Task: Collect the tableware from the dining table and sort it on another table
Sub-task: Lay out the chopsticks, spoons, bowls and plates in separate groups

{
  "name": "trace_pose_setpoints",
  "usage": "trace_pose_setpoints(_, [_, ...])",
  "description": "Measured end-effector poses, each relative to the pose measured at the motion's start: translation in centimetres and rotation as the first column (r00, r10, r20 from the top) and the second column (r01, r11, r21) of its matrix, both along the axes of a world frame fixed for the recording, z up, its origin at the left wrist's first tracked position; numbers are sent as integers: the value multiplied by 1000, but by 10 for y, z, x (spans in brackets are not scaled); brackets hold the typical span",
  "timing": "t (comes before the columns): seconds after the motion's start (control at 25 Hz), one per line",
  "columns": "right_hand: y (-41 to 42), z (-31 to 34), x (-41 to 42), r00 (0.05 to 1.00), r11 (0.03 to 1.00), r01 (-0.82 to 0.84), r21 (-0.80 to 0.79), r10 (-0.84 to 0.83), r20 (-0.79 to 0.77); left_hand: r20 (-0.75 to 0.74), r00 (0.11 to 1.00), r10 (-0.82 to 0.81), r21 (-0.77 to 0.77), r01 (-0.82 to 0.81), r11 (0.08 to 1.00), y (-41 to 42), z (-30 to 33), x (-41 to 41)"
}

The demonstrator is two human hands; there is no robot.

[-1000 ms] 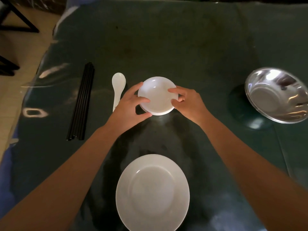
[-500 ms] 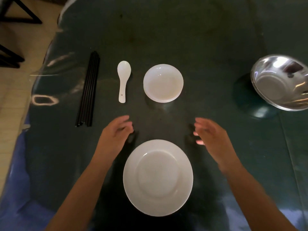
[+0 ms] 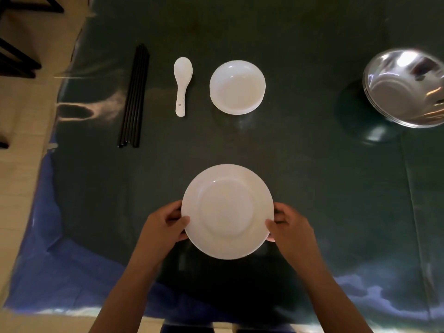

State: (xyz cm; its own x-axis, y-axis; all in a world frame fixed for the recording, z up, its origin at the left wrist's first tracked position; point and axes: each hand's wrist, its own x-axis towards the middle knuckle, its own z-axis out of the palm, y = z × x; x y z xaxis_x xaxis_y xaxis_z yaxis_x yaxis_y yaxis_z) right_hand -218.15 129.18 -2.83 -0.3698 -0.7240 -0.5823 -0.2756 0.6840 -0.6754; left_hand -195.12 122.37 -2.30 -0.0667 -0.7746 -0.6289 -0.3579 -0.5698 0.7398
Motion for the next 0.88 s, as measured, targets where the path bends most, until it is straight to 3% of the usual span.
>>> trace_pose_setpoints(0.32, [-3,0,-32,984,988,106,-111,-88,152,-81,995,54,-30,-57,998,-10,3,-24])
trace_pose_setpoints(0.68, [-49,4,-145,928,918,338,-209,-288,237,-227,961,-158,-114,135,984,-80,6,-154])
trace_pose_setpoints(0.88, [-83,-2,-169,902,904,378,-198,-312,299,-164,970,-180,-178,151,972,-111,-2,-186])
